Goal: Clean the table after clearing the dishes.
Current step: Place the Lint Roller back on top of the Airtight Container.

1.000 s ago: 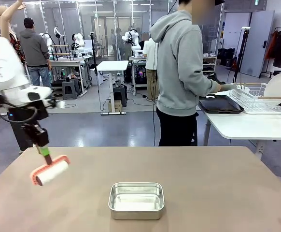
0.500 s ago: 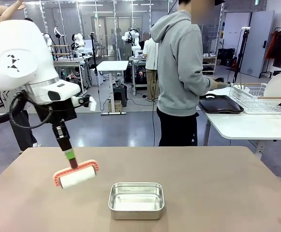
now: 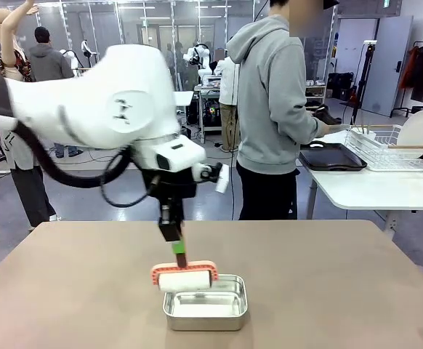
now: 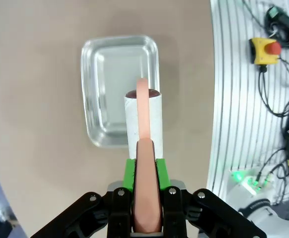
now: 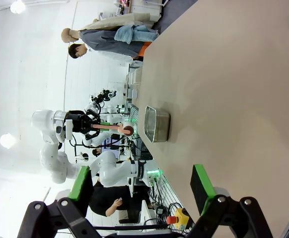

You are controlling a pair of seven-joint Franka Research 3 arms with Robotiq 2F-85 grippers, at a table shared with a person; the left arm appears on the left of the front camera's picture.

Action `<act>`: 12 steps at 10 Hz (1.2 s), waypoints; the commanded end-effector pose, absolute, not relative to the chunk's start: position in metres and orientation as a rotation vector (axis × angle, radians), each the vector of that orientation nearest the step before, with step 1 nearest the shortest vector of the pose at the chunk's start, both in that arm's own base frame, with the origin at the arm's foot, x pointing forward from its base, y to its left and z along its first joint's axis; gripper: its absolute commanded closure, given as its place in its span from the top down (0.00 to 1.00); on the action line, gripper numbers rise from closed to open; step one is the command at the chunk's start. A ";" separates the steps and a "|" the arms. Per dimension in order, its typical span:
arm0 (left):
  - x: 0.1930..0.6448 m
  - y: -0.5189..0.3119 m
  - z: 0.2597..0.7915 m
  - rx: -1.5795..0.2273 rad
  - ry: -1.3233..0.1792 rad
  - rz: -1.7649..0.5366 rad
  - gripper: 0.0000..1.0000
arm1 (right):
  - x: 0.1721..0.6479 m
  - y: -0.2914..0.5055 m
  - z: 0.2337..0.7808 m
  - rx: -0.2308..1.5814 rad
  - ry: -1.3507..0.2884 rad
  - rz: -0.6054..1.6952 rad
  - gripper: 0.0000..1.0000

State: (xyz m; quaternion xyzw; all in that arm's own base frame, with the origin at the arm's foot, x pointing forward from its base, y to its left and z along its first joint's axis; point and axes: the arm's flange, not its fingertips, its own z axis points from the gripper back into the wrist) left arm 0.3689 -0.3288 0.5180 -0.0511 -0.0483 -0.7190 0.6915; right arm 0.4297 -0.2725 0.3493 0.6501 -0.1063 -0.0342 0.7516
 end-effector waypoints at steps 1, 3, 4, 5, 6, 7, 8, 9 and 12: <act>0.400 -0.351 0.519 -0.071 -0.096 -1.655 0.21 | 0.428 -0.271 0.354 1.422 -0.236 -0.068 1.00; 0.422 -0.369 0.501 -0.081 -0.050 -1.665 0.21 | 0.428 -0.271 0.354 1.422 -0.236 -0.068 1.00; 0.430 -0.375 0.491 -0.079 -0.030 -1.656 0.21 | 0.428 -0.271 0.354 1.422 -0.236 -0.068 1.00; 0.438 -0.377 0.480 -0.091 -0.009 -1.648 0.21 | 0.428 -0.271 0.354 1.422 -0.236 -0.068 1.00; 0.446 -0.377 0.472 -0.115 -0.008 -1.649 0.21 | 0.428 -0.271 0.354 1.422 -0.236 -0.068 1.00; 0.454 -0.377 0.465 -0.138 -0.010 -1.651 0.21 | 0.428 -0.271 0.354 1.422 -0.236 -0.068 1.00; 0.461 -0.377 0.457 -0.133 -0.013 -1.661 0.21 | 0.428 -0.271 0.354 1.422 -0.236 -0.068 1.00; 0.466 -0.378 0.447 -0.143 0.002 -1.665 0.21 | 0.428 -0.271 0.354 1.422 -0.236 -0.068 1.00; 0.482 -0.376 0.419 -0.100 -0.004 -1.642 0.21 | 0.428 -0.271 0.354 1.422 -0.236 -0.068 1.00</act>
